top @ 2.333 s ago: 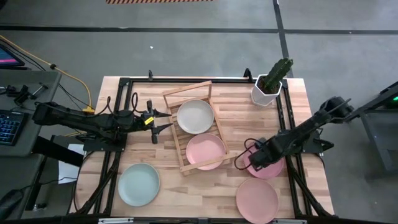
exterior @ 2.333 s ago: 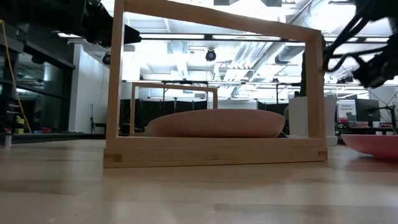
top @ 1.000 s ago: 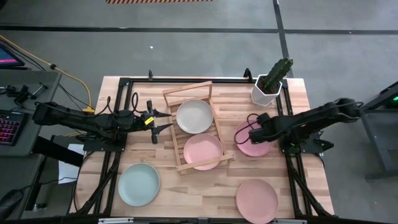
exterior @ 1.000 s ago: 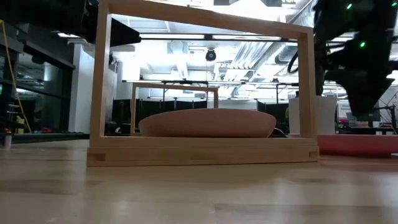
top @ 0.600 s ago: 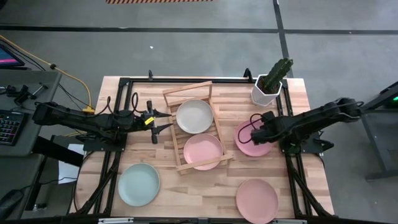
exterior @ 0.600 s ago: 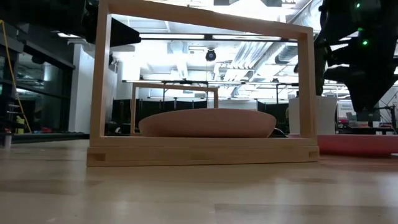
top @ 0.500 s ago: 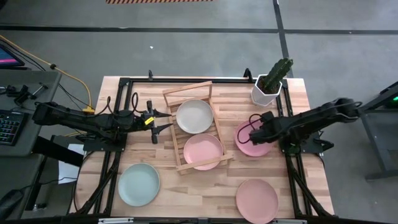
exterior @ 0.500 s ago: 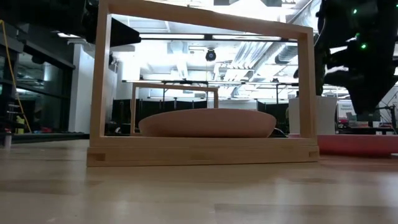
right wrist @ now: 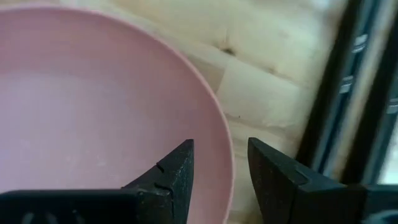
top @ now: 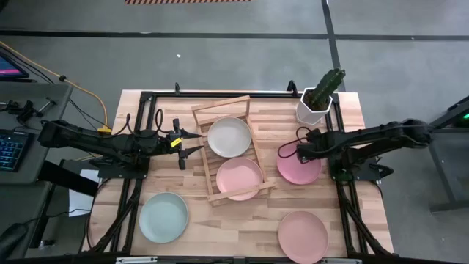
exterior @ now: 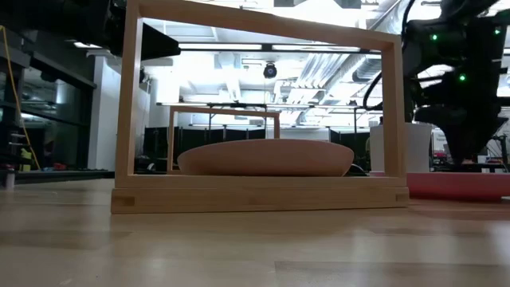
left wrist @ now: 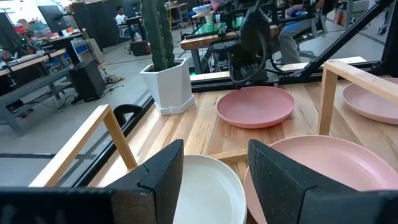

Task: Place and stack plates onto a shelf
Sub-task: Stack the top pink plate on top of the pink plate on the shelf

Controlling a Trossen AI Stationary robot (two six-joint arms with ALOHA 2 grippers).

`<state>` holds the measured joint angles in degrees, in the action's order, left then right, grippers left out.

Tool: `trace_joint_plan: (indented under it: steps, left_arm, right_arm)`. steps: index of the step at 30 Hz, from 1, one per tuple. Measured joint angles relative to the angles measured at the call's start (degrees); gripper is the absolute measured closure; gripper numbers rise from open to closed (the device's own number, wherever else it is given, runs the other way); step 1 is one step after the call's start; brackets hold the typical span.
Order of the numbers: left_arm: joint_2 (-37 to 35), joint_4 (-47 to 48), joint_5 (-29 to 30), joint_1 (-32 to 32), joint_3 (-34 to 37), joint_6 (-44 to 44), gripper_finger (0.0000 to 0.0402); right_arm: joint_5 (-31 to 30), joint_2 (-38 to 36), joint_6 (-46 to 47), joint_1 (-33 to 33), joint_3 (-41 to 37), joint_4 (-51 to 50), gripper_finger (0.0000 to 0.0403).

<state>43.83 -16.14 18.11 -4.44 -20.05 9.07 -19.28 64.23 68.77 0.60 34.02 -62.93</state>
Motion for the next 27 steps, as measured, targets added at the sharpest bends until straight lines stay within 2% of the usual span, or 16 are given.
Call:
trace_joint_plan:
  steps: [8,15,27]
  left_arm:
    - [0.0,0.0,0.0,0.0,0.0,0.0,0.0232]
    - [0.0,0.0,0.0,0.0,0.0,0.0,0.0232]
    - [0.0,0.0,0.0,0.0,0.0,0.0,0.0232]
  right_arm:
    - [3.0,-6.8,-4.4,4.6,-6.1,8.0,0.0269]
    - [4.4,-7.2,-4.5,6.3,-10.1,12.4,0.0269]
    - [2.6,-7.4,-6.3,6.2,-7.2,12.2,0.0269]
